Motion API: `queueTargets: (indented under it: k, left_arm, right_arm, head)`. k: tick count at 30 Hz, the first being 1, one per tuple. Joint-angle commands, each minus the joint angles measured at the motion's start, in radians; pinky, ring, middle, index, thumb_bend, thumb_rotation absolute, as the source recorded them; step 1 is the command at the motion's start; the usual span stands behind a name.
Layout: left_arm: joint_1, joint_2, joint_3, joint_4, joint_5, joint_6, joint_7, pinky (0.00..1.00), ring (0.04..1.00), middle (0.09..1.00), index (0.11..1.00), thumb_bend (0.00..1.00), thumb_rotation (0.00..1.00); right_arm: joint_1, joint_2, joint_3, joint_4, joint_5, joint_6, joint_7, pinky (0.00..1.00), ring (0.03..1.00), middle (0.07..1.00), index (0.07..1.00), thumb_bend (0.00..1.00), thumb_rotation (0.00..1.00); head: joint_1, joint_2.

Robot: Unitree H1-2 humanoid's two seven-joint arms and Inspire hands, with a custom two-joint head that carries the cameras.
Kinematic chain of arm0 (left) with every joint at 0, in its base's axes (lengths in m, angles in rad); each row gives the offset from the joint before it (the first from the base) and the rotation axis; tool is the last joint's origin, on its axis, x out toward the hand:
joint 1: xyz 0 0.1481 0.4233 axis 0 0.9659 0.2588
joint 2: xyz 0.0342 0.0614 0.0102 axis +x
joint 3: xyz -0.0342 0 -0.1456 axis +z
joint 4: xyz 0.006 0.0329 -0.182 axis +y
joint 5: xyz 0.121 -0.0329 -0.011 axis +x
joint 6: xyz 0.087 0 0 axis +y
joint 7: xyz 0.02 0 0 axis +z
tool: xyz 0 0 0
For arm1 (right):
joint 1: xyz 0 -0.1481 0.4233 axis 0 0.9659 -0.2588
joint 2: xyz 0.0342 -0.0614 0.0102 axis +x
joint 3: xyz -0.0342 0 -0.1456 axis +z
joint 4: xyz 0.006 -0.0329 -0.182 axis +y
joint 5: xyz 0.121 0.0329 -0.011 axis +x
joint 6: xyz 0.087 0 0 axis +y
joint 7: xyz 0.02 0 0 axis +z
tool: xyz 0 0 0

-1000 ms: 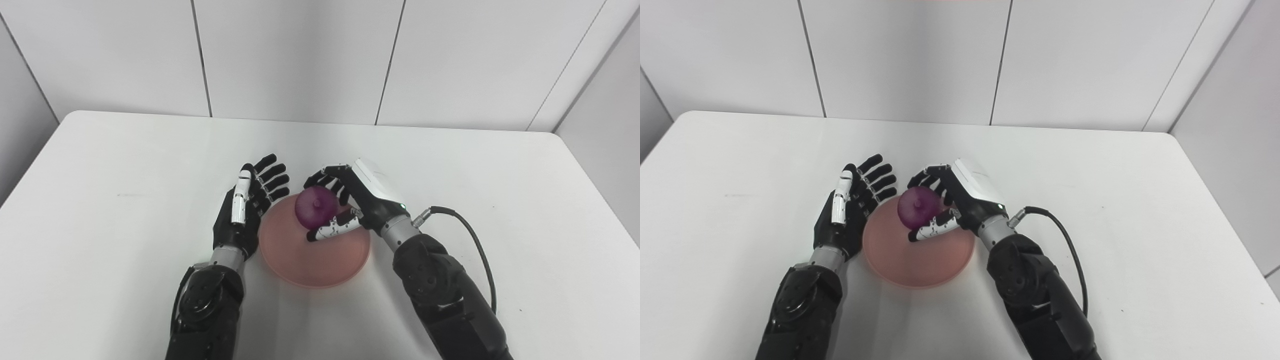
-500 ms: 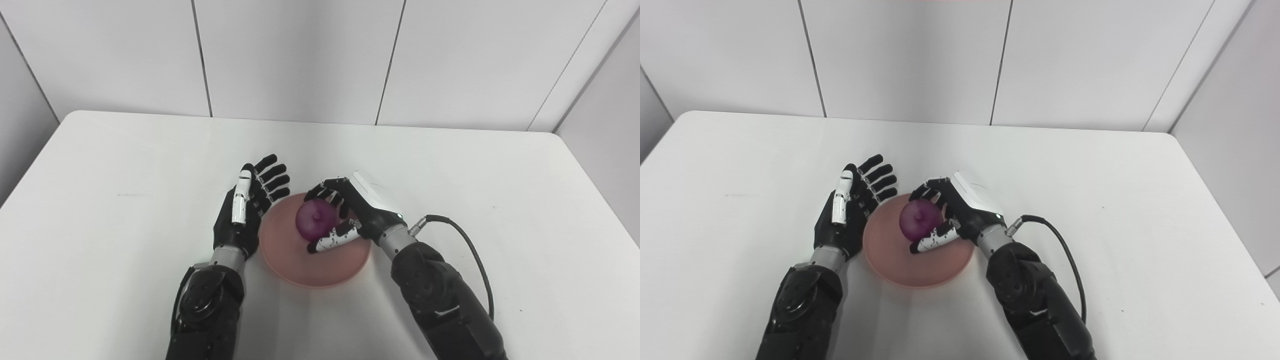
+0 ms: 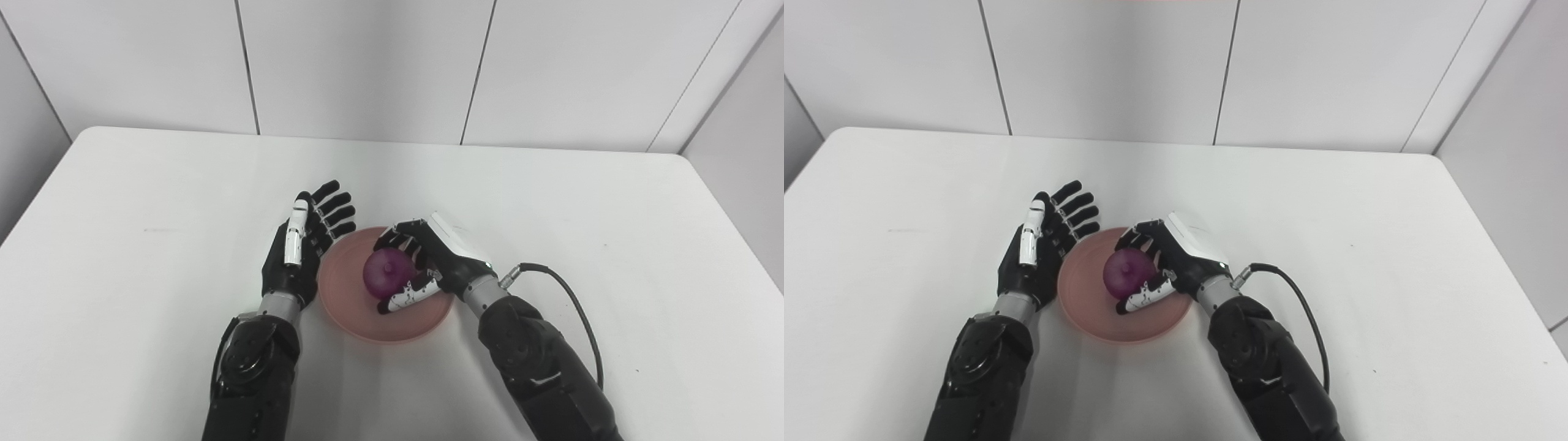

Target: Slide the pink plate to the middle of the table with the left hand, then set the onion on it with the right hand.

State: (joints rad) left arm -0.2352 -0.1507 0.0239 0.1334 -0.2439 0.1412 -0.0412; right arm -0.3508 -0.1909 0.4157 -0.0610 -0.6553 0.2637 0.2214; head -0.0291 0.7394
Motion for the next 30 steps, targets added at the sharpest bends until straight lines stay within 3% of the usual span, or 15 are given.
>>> queueTargets:
  k: [1,7,9,15,16,23,30]
  left_arm:
    - [0.006,-0.012,-0.003,-0.009,0.002,0.019,0.007,0.71,0.755,0.762,0.75,0.37,1.0]
    - [0.004,-0.009,-0.003,-0.005,-0.001,0.02,0.002,0.72,0.759,0.767,0.756,0.37,1.0]
    - [0.004,-0.009,-0.004,-0.005,-0.001,0.019,0.002,0.72,0.759,0.767,0.757,0.37,1.0]
    - [0.005,-0.006,-0.005,-0.003,0.001,0.014,-0.001,0.72,0.76,0.768,0.757,0.38,1.0]
    - [0.005,-0.006,-0.006,-0.002,0.003,0.011,-0.002,0.72,0.758,0.766,0.756,0.37,1.0]
    - [0.005,-0.011,-0.002,-0.007,0.001,0.021,0.008,0.71,0.756,0.762,0.753,0.37,1.0]
    - [0.007,-0.009,-0.002,-0.008,-0.001,0.02,0.004,0.72,0.763,0.765,0.755,0.37,1.0]
  right_arm:
    - [-0.025,0.004,-0.003,-0.015,-0.003,-0.056,-0.024,0.36,0.461,0.56,0.49,0.52,0.14]
    - [-0.019,0.004,-0.004,-0.006,0.001,-0.072,-0.031,0.41,0.512,0.595,0.491,0.52,0.14]
    - [-0.018,0.004,-0.004,-0.007,0.001,-0.071,-0.028,0.45,0.544,0.617,0.579,0.78,0.14]
    - [-0.019,0.004,0.001,-0.014,-0.011,-0.046,-0.01,0.46,0.579,0.661,0.666,0.93,0.21]
    - [-0.02,0.004,0.001,-0.017,-0.012,-0.042,-0.006,0.51,0.622,0.694,0.689,0.96,0.23]
    - [-0.019,-0.001,0.0,-0.024,0.008,-0.081,-0.002,0.62,0.703,0.746,0.751,1.0,0.24]
    - [-0.016,-0.015,0.01,-0.043,0.016,-0.087,0.015,0.7,0.758,0.8,0.817,1.0,0.34]
  head:
    - [-0.001,0.001]
    - [0.0,0.0]
    - [0.0,0.0]
    - [-0.001,0.0]
    - [0.0,0.0]
    - [-0.001,0.0]
    - [-0.002,-0.001]
